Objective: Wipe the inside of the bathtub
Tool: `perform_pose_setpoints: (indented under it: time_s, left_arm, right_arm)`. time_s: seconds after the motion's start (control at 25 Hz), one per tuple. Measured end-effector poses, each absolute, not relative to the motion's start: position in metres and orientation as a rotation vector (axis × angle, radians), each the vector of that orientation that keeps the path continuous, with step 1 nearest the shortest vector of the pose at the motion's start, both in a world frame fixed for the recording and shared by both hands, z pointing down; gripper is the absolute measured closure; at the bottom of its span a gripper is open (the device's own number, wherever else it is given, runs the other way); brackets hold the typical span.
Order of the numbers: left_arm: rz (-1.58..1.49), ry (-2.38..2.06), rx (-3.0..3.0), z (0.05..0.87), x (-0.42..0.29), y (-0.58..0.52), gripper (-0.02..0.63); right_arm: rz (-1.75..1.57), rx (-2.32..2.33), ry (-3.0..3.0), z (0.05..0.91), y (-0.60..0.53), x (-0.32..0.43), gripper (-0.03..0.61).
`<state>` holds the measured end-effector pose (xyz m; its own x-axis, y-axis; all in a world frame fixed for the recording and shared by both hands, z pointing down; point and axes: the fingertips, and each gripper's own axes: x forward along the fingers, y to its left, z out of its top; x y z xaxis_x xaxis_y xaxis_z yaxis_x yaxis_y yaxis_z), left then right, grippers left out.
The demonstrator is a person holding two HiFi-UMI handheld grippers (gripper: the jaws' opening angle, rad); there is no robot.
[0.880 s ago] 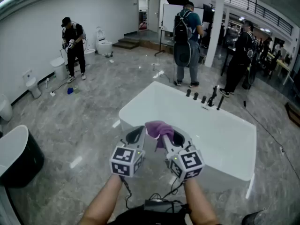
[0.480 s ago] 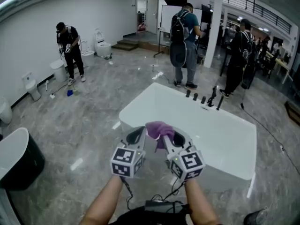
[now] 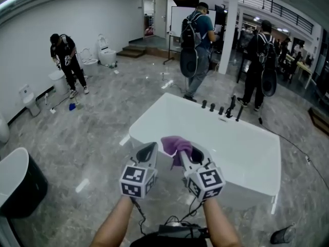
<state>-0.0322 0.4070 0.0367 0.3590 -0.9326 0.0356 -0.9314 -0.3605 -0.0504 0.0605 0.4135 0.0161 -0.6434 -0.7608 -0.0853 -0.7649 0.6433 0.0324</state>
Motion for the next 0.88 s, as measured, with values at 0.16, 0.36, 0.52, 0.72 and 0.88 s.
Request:
perform_pose_setpoints:
  time_s: [0.16,0.36,0.52,0.72,0.88]
  left_arm:
    - [-0.088,1.767,-2.574,0.042,-0.044,0.395,0.607]
    - [-0.104,1.799,-2.573,0.051,-0.057,0.37,0.606]
    - [-0.151,1.833,-2.577,0.065,-0.062,0.342,0.607]
    - [-0.209,1.861,-2.572,0.085,-0.058,0.29,0.607]
    - [-0.27,1.906,-2.557,0.099,-0.053,0.24,0.607]
  right_arm:
    - [0.079,-1.367,2.776,0.025,0.399,0.061,0.506]
    - [0.052,-1.407,2.754,0.029,0.37,0.063,0.506]
    - [0.001,-1.41,2.756,0.04,0.338,0.064,0.506]
    - [-0.056,-1.376,2.765,0.058,0.282,0.068,0.506]
    - [-0.053,-1.315,2.811,0.062,0.235,0.071,0.506]
